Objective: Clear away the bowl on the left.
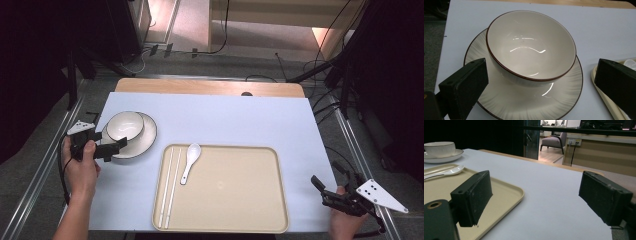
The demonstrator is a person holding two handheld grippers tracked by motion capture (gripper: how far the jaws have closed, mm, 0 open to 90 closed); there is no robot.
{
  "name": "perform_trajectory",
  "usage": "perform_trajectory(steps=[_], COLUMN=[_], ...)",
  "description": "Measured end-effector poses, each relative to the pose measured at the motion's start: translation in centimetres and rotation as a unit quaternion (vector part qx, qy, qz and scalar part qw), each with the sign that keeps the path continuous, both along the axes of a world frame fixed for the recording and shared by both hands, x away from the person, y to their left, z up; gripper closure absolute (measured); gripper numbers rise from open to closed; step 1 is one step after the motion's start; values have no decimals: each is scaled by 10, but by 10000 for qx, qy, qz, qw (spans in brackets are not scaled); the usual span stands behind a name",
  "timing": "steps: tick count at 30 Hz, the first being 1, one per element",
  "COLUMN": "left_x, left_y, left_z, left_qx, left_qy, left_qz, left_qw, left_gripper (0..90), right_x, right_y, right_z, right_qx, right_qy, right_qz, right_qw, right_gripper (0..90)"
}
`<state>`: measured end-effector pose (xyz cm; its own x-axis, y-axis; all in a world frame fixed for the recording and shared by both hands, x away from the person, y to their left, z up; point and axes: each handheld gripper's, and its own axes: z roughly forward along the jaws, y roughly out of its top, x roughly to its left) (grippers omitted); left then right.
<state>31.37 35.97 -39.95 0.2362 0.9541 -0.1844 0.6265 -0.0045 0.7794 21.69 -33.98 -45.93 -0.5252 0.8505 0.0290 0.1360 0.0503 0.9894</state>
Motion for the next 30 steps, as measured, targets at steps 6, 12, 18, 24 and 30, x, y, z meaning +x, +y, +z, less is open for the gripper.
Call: perform_trajectory(steps=[6, 12, 18, 24, 30], left_x=[8, 21, 36, 48, 57], left_y=[3, 6, 9, 9, 13], left_z=[2, 1, -4, -15, -23], left_qx=[-85, 10, -39, -33, -84], left_qy=[-14, 189, 479, 824, 1108], left_qz=[63, 321, 583, 888, 1141], left_qw=[9999, 9993, 9971, 9926, 9872], left_gripper=[0, 49, 132, 324, 434], right_x=[0, 1, 1, 2, 2], right_y=[0, 2, 2, 2, 2], right_z=[0, -1, -1, -2, -2], right_qx=[3, -26, -24, -29, -27], right_qy=[5, -2, 31, 26, 25], right_qz=[3, 8, 33, 33, 33], right_qw=[10000, 10000, 10000, 10000, 10000], right_gripper=[119, 119, 119, 119, 118])
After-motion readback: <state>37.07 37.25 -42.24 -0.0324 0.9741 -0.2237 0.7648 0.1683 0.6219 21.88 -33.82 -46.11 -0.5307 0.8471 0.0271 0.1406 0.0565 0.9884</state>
